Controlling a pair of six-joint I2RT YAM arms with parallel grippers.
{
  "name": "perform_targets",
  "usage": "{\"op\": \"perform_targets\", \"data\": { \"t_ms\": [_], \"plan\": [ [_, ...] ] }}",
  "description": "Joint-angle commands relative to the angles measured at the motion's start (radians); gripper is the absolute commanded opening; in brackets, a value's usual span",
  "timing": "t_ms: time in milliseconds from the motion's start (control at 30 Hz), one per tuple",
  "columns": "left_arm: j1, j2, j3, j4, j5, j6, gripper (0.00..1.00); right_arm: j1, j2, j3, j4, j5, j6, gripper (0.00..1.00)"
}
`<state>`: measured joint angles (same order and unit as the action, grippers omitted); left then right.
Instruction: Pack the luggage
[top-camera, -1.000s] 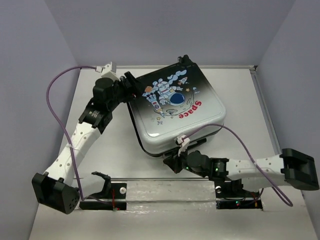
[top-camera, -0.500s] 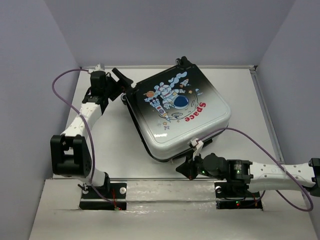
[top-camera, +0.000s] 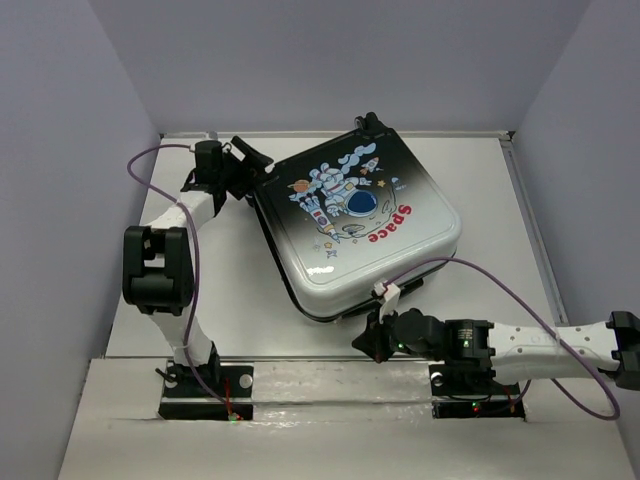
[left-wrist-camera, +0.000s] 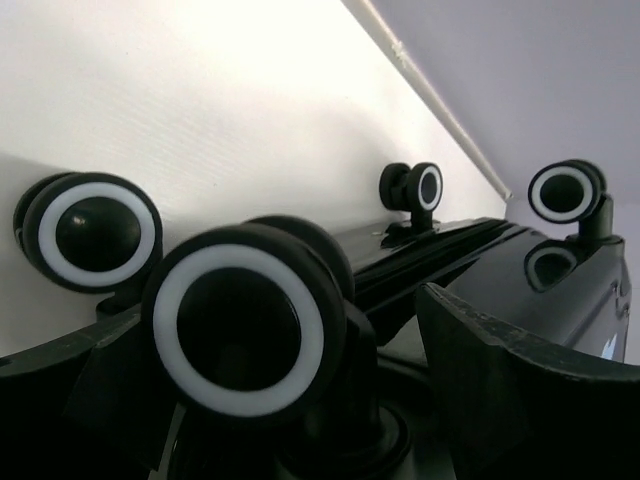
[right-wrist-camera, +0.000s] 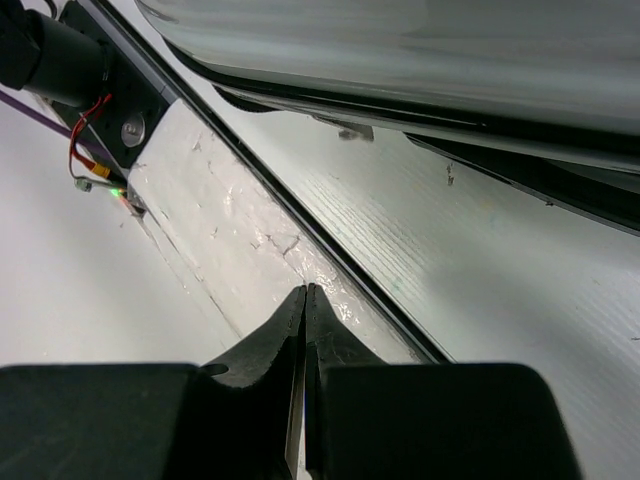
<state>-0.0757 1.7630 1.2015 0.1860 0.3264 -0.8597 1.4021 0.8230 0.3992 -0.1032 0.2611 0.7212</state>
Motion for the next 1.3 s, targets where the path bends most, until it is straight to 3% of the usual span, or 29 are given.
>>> {"op": "perform_targets", "data": {
  "t_ms": [0,67,167,200,267,300,367,400,667,900,1100,1267],
  "plan": [
    [-0.006,0.013,-0.005,0.225,0.053,-0.12,0.99,0.006,0.007,0.001,0.045,0.0,0.021,0.07],
    [-0.006,0.019,-0.022,0.301,0.04,-0.148,0.97,0.006,0.008,0.0,0.049,0.003,0.027,0.07],
    [-0.004,0.024,-0.062,0.435,0.037,-0.197,0.75,0.006,0.005,-0.002,0.054,0.007,0.029,0.07],
    [-0.004,0.02,-0.071,0.463,0.034,-0.214,0.62,0.006,0.001,0.0,0.054,0.01,0.029,0.07],
    [0.001,0.015,-0.066,0.501,0.031,-0.222,0.48,0.006,-0.004,0.001,0.054,0.012,0.026,0.07],
    [0.004,0.01,-0.054,0.521,0.025,-0.217,0.35,0.006,-0.007,0.003,0.054,0.015,0.026,0.07],
    [0.008,-0.014,-0.04,0.535,0.013,-0.208,0.22,0.006,-0.013,0.001,0.054,0.021,0.024,0.08],
    [0.011,-0.025,-0.028,0.538,0.011,-0.202,0.06,0.006,-0.015,0.001,0.054,0.027,0.026,0.09],
    [0.011,-0.192,0.044,0.477,0.006,-0.17,0.06,0.006,-0.01,0.007,0.054,0.05,0.012,0.2],
    [0.011,-0.286,0.079,0.425,-0.006,-0.136,0.06,0.006,0.039,0.043,0.049,0.086,0.0,0.47],
    [0.011,-0.321,0.125,0.418,-0.004,-0.092,0.06,0.006,0.025,0.038,0.045,0.084,-0.006,0.6],
    [0.01,-0.332,0.213,0.319,-0.033,-0.041,0.06,0.006,0.016,0.035,0.025,0.082,-0.005,0.72]
  ]
}}
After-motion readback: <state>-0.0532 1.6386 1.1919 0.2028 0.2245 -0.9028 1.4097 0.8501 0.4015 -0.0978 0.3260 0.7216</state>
